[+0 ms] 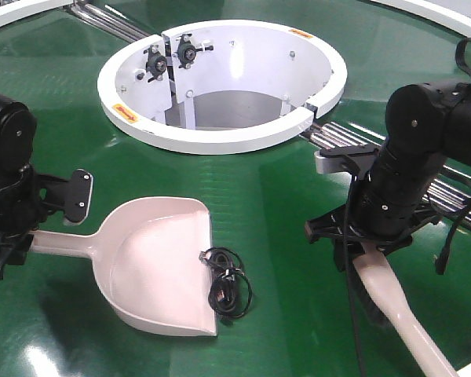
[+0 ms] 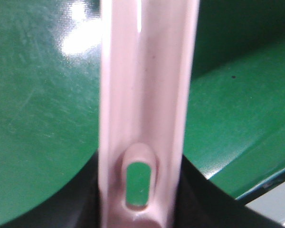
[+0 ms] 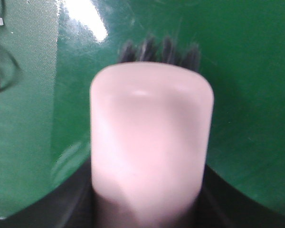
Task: Clean and inspect green conveyor with broom and dustpan
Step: 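Slide the dustpan with the left gripper over the black cable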
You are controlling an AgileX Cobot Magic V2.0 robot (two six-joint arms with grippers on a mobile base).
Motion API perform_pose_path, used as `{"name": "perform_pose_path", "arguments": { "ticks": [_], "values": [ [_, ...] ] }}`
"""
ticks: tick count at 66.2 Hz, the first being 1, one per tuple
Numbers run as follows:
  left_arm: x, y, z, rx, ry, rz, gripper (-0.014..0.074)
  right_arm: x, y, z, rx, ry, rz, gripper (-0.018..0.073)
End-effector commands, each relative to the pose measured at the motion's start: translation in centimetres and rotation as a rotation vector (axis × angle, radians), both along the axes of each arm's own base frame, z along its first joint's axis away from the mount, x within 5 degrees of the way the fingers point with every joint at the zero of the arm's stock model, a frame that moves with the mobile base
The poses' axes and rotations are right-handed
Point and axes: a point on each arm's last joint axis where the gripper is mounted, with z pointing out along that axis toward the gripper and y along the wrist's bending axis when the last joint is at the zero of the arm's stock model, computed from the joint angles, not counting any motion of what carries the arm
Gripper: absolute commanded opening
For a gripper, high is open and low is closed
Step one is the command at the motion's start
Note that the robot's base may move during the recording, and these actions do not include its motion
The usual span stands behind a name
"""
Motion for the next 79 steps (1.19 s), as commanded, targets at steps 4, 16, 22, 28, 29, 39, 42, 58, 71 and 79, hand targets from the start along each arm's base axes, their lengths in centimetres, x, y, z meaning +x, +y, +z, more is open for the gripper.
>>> {"name": "perform_pose_path", "arguments": {
  "ticks": [4,16,22,28,29,39,42,58,71,79],
  "values": [
    [-0.10,-1.27,1.87,-0.046,-0.075,-0.016,-0.0024,-0.31,-0.25,2.05,0.021,-0.062,0.006,-0.0006],
    [-0.10,-1.55,1.87,-0.050,-0.080,-0.025,-0.0024,-0.31,-0.25,2.05,0.021,-0.062,0.006,-0.0006],
    [-0.10,-1.54,1.87,-0.050,-0.080,-0.025,-0.0024,-0.31,-0.25,2.05,0.021,-0.062,0.006,-0.0006],
    [-0.10,-1.52,1.87,-0.047,-0.079,-0.026,-0.0023,-0.31,-0.25,2.05,0.021,-0.062,0.006,-0.0006],
    [-0.10,-1.52,1.87,-0.047,-0.079,-0.026,-0.0023,-0.31,-0.25,2.05,0.021,-0.062,0.006,-0.0006],
    [-0.10,-1.52,1.87,-0.047,-0.079,-0.026,-0.0022,-0.28,-0.24,2.06,0.022,-0.065,0.005,-0.0006],
    [-0.10,-1.52,1.87,-0.047,-0.079,-0.026,-0.0022,-0.28,-0.24,2.06,0.022,-0.065,0.005,-0.0006],
    [-0.10,-1.52,1.87,-0.047,-0.079,-0.026,-0.0022,-0.28,-0.24,2.06,0.022,-0.065,0.005,-0.0006],
    [-0.10,-1.52,1.87,-0.047,-0.079,-0.026,-0.0022,-0.28,-0.24,2.06,0.022,-0.065,0.005,-0.0006],
    [-0.10,-1.52,1.87,-0.047,-0.079,-0.026,-0.0022,-0.14,-0.21,2.08,0.025,-0.081,0.009,-0.0006]
  ]
}}
